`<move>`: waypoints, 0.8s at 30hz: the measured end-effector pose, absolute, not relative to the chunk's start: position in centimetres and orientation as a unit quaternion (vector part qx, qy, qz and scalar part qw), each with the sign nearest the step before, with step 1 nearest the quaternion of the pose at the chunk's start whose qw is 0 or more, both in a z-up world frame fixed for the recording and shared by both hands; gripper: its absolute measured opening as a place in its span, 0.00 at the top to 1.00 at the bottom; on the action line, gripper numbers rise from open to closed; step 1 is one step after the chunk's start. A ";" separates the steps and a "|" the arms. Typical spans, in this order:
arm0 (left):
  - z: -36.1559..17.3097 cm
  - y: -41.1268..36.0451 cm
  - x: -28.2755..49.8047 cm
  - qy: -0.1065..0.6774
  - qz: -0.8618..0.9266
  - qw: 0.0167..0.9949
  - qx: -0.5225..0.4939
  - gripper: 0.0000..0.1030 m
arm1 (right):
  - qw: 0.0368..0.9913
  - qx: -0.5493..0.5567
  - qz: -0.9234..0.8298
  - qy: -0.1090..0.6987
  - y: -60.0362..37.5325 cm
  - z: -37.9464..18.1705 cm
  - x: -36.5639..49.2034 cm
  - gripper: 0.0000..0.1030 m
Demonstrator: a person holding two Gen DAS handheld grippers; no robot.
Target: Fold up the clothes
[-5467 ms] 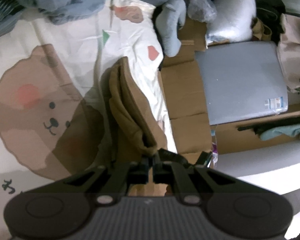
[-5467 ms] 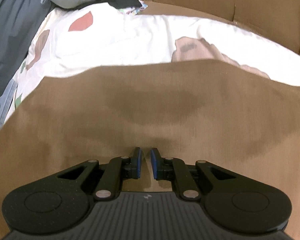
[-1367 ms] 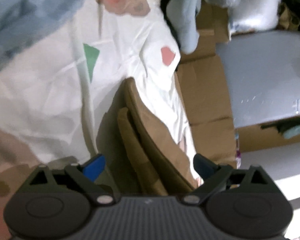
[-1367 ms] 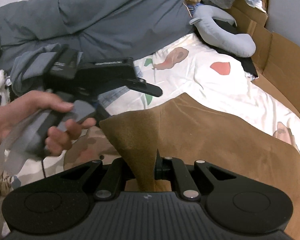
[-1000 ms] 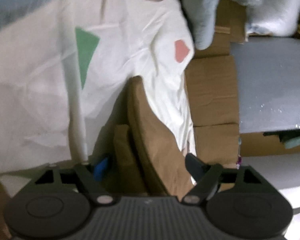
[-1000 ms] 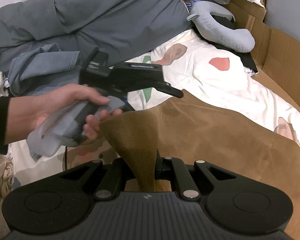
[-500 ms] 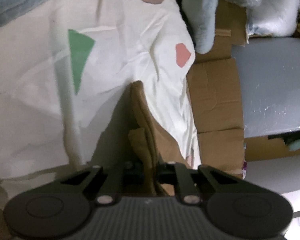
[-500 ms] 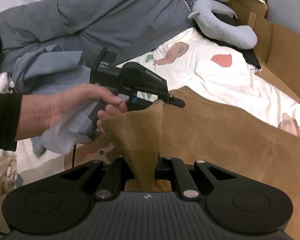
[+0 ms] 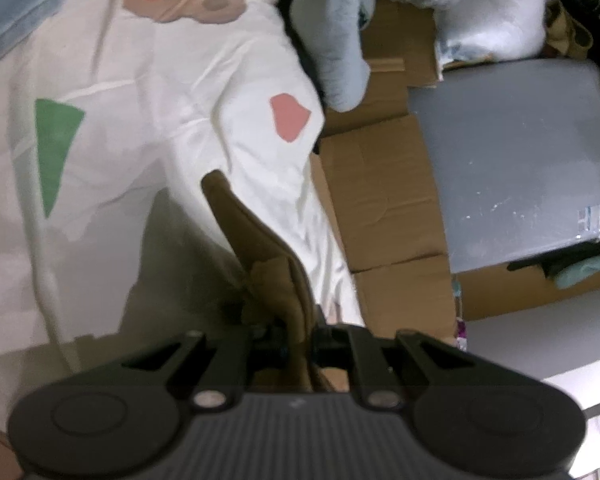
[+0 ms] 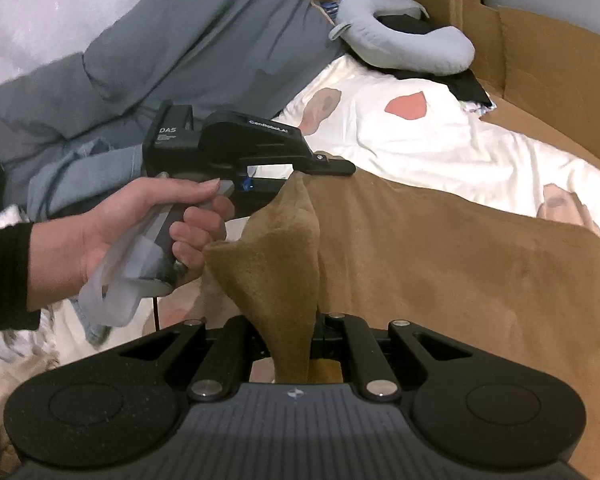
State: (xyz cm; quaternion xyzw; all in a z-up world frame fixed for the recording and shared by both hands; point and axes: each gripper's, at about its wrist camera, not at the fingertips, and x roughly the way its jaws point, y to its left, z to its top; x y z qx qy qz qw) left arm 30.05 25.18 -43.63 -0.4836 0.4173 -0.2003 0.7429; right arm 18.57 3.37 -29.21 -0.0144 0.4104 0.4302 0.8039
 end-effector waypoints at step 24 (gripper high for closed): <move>-35.9 15.0 31.4 0.425 -0.240 0.763 -0.424 0.90 | 0.828 0.087 0.401 0.383 -7.0 -27.5 20.3 0.95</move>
